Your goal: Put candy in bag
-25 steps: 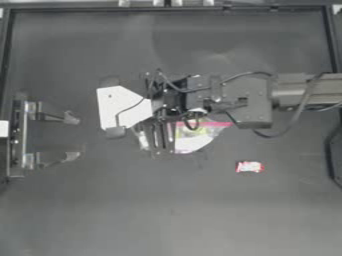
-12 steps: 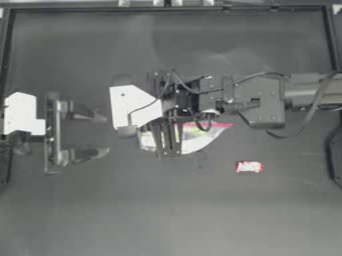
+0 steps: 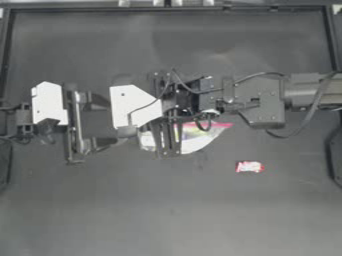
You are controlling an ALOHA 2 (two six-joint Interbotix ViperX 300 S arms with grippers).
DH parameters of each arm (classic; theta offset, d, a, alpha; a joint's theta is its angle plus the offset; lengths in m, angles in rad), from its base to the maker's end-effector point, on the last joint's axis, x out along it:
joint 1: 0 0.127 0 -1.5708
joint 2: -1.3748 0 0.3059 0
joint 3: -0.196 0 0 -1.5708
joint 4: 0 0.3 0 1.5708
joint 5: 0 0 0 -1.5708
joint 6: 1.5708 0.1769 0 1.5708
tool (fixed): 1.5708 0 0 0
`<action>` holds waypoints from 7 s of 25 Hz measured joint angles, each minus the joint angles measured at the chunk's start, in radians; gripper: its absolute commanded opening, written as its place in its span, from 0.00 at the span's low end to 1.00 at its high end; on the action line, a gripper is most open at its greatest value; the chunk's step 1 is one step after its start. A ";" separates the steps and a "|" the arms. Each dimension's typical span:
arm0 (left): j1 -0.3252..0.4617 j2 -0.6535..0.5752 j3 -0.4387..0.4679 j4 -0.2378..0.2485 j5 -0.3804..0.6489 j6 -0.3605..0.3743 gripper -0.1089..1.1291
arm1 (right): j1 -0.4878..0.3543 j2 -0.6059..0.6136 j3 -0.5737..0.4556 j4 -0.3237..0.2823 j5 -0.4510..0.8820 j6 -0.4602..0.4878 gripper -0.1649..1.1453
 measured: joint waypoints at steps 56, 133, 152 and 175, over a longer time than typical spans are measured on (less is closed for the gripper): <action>0.011 0.092 -0.072 0.026 0.012 0.000 0.49 | -0.003 -0.002 0.011 0.000 -0.023 0.000 0.34; -0.012 0.091 -0.064 0.074 -0.003 0.003 0.10 | 0.002 -0.230 0.342 -0.049 -0.048 0.215 0.26; -0.012 0.087 -0.044 0.074 -0.005 0.003 0.10 | 0.002 -0.350 0.477 -0.086 -0.048 0.319 0.26; -0.009 0.081 -0.023 0.072 -0.006 0.003 0.10 | 0.003 -0.520 0.655 -0.175 -0.048 0.499 0.26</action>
